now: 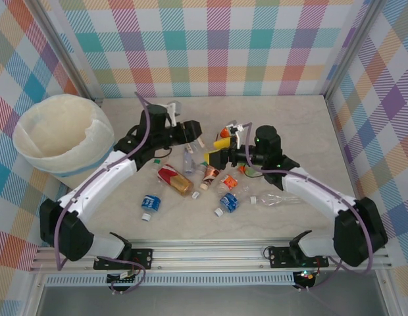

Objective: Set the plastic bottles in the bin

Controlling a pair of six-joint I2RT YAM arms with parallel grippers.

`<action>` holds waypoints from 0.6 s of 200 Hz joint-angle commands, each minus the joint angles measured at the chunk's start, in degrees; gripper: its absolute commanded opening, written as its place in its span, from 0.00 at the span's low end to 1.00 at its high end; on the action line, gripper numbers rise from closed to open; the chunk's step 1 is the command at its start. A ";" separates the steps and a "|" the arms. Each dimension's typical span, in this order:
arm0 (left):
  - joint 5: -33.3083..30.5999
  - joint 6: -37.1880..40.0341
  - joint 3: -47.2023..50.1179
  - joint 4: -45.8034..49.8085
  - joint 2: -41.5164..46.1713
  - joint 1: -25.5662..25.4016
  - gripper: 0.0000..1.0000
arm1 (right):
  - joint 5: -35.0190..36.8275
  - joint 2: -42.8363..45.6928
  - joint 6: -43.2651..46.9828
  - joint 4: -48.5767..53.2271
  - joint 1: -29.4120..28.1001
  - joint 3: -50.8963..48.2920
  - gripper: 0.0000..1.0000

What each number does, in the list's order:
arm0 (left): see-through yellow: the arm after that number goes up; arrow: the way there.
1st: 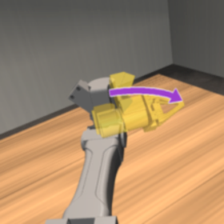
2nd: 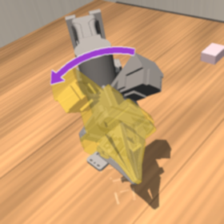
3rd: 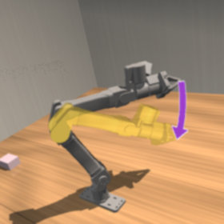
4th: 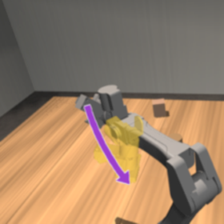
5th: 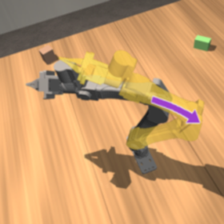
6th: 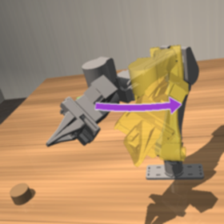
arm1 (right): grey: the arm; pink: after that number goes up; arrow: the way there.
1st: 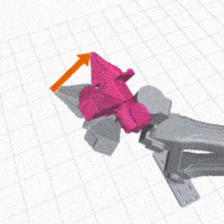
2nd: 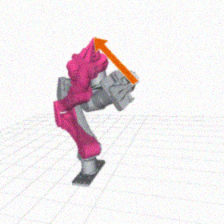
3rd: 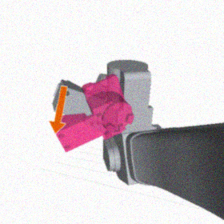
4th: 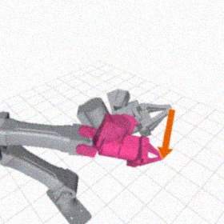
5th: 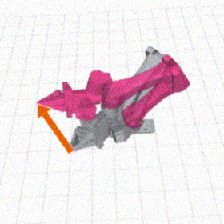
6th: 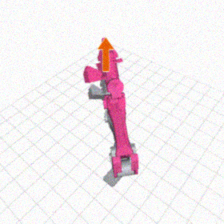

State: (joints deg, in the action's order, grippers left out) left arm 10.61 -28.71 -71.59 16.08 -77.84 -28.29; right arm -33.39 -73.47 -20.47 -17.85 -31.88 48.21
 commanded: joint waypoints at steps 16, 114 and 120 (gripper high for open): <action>-22.55 5.07 3.24 -6.31 13.01 6.29 0.56 | 19.78 6.84 6.48 5.96 -0.29 -3.21 1.00; -54.41 34.77 -9.36 -10.39 16.09 21.43 0.54 | 31.23 9.47 6.63 8.71 0.06 -2.45 1.00; -53.94 33.33 -9.38 -9.31 15.78 24.12 0.54 | 31.48 9.57 7.04 9.26 0.06 -2.01 1.00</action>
State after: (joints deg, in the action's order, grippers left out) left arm -33.78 0.08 -80.25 6.37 -59.70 -12.21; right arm -4.73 -64.75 -14.44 -10.17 -31.86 43.42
